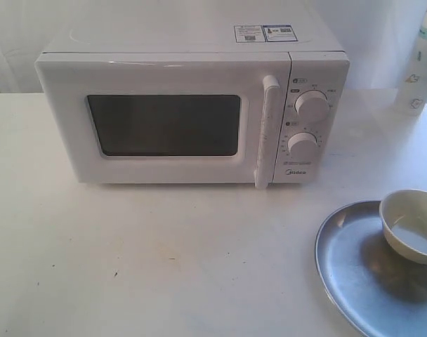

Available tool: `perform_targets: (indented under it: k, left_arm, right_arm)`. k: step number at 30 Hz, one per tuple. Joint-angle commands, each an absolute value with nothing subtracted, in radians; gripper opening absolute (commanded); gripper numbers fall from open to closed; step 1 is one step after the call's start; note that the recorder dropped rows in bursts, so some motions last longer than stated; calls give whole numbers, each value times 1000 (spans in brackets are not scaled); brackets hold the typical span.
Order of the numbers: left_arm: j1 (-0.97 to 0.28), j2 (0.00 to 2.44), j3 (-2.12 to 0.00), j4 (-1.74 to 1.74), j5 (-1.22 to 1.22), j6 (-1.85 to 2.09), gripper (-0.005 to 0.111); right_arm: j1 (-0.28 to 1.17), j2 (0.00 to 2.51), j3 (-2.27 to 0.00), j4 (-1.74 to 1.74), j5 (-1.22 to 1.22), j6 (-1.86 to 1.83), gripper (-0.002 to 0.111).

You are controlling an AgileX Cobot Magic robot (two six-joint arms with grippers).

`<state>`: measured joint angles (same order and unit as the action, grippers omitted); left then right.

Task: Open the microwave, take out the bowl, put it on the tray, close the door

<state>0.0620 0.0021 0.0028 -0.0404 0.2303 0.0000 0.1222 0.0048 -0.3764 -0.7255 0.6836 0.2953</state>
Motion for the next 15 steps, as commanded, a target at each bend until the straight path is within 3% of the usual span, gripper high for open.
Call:
perform_targets:
  k: [1, 8, 15]
  left_arm:
    - [57, 0, 0, -48, 232, 0, 0]
    - [57, 0, 0, -48, 232, 0, 0]
    - [57, 0, 0, -48, 232, 0, 0]
  right_arm:
    - [119, 0, -347, -703, 693, 299, 0]
    - [119, 0, -248, -659, 621, 299, 0]
    - [119, 0, -231, -539, 0, 299, 0]
